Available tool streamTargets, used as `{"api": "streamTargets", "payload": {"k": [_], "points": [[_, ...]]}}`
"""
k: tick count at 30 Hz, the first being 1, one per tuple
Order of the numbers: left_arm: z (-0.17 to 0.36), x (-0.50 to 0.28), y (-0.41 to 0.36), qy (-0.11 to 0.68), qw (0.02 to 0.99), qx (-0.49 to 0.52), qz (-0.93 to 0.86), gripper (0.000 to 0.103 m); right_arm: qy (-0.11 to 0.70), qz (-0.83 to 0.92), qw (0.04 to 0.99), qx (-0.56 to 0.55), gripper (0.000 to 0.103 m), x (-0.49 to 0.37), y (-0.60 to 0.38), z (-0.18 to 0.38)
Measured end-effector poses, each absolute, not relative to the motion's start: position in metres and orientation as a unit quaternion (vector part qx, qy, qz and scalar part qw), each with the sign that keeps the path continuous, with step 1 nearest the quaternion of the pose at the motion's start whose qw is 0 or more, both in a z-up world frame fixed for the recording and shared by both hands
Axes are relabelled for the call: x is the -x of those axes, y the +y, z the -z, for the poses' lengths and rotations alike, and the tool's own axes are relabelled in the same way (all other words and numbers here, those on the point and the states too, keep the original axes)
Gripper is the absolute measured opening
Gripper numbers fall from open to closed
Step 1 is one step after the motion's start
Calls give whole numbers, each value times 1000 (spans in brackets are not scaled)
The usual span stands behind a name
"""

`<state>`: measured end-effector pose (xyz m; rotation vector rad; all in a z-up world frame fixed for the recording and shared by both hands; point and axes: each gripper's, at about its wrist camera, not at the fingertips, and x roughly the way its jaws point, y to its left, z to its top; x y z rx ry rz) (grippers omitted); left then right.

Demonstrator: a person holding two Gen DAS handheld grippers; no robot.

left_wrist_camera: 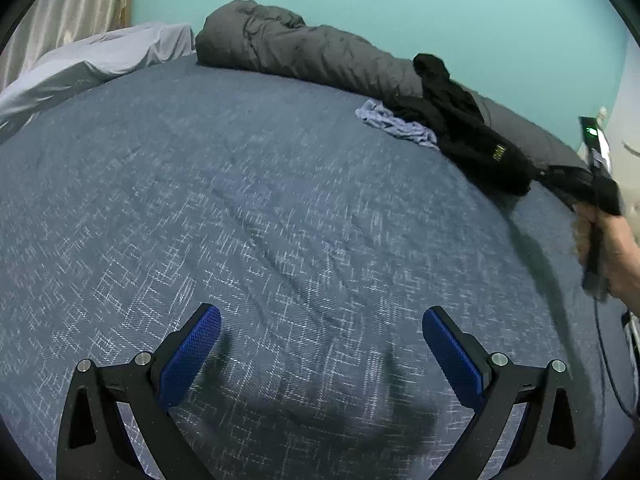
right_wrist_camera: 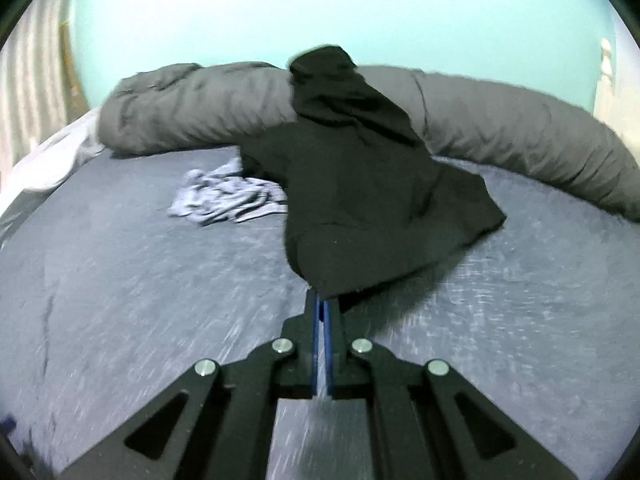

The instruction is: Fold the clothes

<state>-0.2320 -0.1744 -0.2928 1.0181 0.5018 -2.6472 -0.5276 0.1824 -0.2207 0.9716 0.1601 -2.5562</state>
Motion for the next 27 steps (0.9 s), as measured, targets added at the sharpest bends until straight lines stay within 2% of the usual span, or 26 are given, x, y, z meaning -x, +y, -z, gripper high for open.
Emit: {"api": "streamTargets", "payload": {"k": [6,21,27], "points": [[281,215,-175,172,123,-335,918,103,19,910,248,-332,1,439,209,180],[250,164,-150,153,76,-299,939,103,-45,867,348,-354,1,227,209,151],[260,155,-169,149,90,-308,935,103,-47,841,353,-408,1,181,185,194]]}}
